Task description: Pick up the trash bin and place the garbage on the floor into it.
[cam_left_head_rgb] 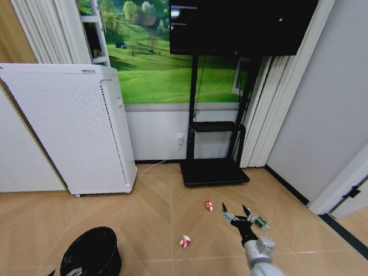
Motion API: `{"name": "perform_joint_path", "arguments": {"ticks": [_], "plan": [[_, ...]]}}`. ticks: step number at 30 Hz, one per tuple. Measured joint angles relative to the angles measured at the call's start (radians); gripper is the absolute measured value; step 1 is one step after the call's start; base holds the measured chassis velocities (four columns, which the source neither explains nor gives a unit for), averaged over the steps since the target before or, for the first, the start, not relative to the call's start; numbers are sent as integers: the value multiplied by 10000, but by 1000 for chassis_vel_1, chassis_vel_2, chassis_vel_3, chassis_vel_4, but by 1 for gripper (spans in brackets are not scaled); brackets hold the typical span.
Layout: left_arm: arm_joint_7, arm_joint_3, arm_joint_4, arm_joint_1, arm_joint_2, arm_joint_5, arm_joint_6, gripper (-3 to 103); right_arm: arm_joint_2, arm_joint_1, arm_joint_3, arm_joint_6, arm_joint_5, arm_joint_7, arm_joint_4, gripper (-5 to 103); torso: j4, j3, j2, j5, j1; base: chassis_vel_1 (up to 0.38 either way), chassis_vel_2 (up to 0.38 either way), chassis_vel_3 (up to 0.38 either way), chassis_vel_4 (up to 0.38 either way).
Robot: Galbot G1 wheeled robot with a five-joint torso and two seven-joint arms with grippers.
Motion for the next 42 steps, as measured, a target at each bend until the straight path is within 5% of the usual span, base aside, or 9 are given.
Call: {"name": "perform_joint_path", "arguments": {"ticks": [3, 4, 8, 24, 42], "plan": [[-62, 0, 95, -8, 20, -36, -23, 89, -53, 27, 47, -79, 119, 6, -25, 100, 0, 2, 2, 0, 0, 0, 0, 0, 0], [-118, 0, 117, -41, 21, -52, -27, 77, -90, 25, 63, -100, 161, 6, -31, 100, -1, 3, 3, -2, 1, 0, 0, 0, 0], [-158, 1, 111, -73, -3, -78, -16, 72, -108, 22, 69, -101, 182, 5, -53, 100, -1, 4, 4, -1, 1, 0, 0, 0, 0], [-156, -9, 81, -229, 44, -296, 10, 9, -394, 27, 396, -103, 714, -30, 103, 100, -2, 8, 10, -1, 2, 0, 0, 0, 0], [-512, 406, -532, -2386, 673, -71, -547, 7, -239, 52, 335, -27, 705, -30, 46, 100, -2, 10, 10, -1, 2, 0, 0, 0, 0]]}}
